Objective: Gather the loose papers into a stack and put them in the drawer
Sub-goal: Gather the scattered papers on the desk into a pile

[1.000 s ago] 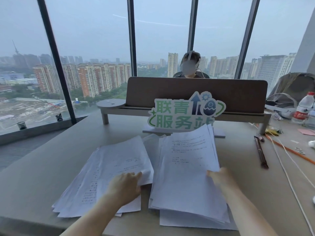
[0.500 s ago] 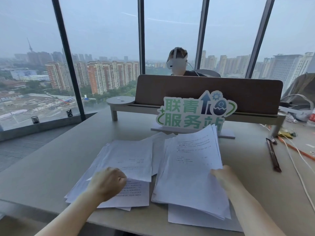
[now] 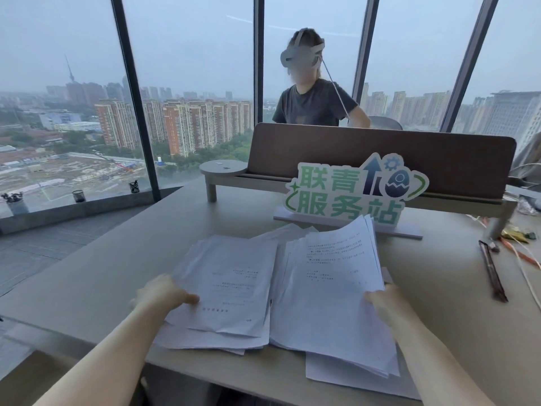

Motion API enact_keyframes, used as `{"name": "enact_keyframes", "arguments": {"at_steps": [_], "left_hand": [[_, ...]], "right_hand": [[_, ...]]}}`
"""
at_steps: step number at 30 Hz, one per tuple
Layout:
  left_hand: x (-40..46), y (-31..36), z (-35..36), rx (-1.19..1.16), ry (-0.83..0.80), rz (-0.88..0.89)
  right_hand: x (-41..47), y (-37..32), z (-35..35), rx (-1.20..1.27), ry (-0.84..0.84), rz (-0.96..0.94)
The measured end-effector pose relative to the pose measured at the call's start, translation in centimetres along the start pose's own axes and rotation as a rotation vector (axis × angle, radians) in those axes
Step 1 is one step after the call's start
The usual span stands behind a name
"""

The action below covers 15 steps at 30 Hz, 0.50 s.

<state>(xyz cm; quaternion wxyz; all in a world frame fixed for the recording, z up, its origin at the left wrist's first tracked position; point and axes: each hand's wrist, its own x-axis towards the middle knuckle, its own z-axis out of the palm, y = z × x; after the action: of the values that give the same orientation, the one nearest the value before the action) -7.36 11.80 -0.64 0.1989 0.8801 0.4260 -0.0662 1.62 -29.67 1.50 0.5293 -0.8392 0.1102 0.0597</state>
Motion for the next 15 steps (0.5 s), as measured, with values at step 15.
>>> {"name": "enact_keyframes", "arguments": {"at_steps": [15], "left_hand": [[-3.6,-2.5,-5.8,-0.849,0.084,0.289]], "right_hand": [[0.5,0.0,1.1,0.022,0.044,-0.033]]}}
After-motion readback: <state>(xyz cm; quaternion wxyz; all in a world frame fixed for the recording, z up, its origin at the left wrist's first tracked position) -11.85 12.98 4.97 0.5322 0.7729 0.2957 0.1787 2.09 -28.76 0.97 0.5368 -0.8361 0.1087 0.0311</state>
